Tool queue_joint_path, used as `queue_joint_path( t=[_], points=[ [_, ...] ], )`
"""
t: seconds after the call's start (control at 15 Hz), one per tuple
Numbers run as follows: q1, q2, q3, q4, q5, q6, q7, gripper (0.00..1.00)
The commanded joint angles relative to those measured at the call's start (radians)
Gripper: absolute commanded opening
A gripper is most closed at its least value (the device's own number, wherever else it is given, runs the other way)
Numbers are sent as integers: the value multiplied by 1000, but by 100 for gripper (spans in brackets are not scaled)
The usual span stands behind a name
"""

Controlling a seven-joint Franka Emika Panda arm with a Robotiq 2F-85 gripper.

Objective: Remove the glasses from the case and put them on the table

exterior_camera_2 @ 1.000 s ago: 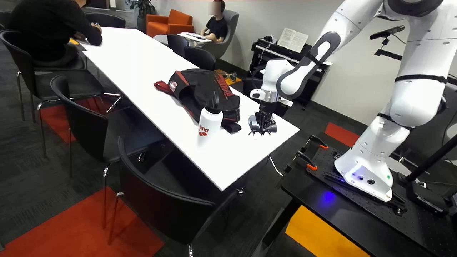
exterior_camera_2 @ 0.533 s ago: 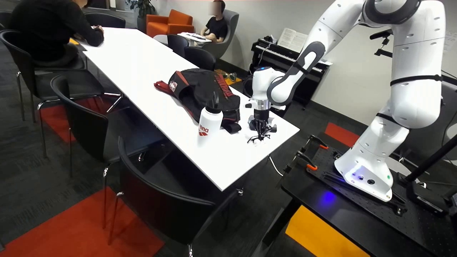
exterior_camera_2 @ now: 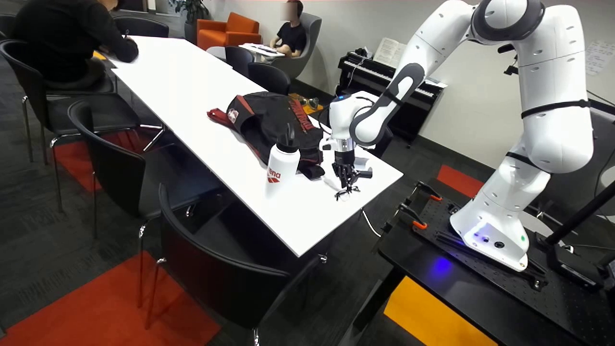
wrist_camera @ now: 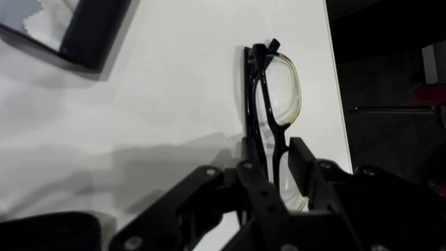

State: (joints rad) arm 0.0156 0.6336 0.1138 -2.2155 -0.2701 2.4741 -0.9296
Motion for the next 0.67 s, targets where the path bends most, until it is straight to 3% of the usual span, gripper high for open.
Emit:
queue_joint_path(
  t=[0.0,0.33,0.6],
  points=[
    [16,-11,-19,-4,-37,0,42,62],
    [-15,-140,-7,-131,-43,125,37,99],
    [-64,-296,9,-281,-17,283,7,100]
  ],
)
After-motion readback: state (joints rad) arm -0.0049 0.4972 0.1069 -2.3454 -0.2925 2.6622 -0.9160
